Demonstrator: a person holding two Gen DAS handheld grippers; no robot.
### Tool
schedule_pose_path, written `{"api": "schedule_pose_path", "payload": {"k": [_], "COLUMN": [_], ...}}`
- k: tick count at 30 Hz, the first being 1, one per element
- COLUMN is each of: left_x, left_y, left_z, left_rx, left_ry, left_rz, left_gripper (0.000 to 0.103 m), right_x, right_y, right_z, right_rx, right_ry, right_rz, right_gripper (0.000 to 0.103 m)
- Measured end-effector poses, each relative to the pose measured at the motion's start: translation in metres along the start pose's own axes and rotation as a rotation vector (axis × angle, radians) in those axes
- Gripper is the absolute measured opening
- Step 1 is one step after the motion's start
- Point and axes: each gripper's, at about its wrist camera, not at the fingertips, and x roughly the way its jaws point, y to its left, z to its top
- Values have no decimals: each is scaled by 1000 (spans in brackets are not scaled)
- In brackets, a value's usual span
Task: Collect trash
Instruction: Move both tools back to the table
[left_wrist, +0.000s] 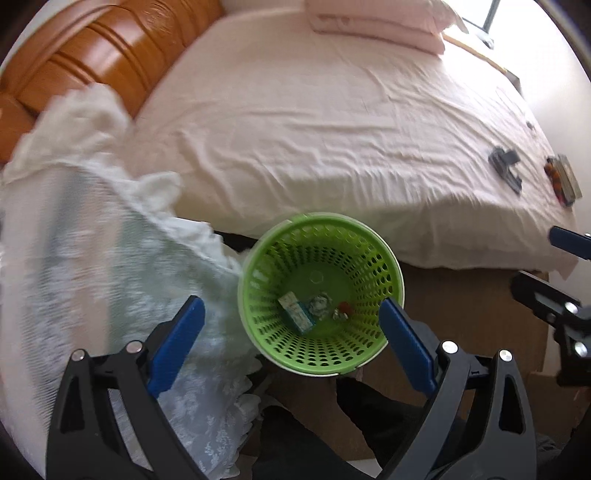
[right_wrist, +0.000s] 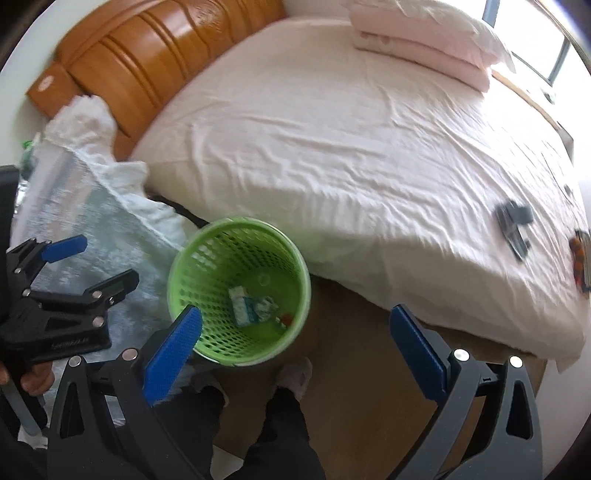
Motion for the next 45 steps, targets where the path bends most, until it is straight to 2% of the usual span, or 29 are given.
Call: {"api": "schedule_pose_path", "payload": {"k": [2,9,13,20,26,31,39,45], "left_x": [-20,-94,-133,-176,-191,-192,-189,-174], "left_y": [14,83,133,205,250,273,309,335], "left_z": [-3,-28,-55,-112,-153,-177,-192,-183], "left_rx": [-25,-156,-280,-486,-627,-707,-806,-794], "left_ry": [-27,-133,-185,-225,-241,-236,-231,-233], "left_rz": [27,137,203,303,332,315,338,373], "left_gripper": [95,95,95,95,95,95,95,95], "right_x": [-7,-41,-58,-73,-73,-74,-68,-56], "right_y": [12,81,130,227,297,341,365,374], "right_z": [8,41,53,61,51,39,34,41], "right_rx": [-19,-111,-197,-366,-492,-578,-608,-580], "right_ry": [-11,-72,-106,-141,-125,-114,-92,-73], "right_rz": [18,117,169,271,330,343,343,329], "right_gripper": [101,101,101,101,101,101,101,101]}}
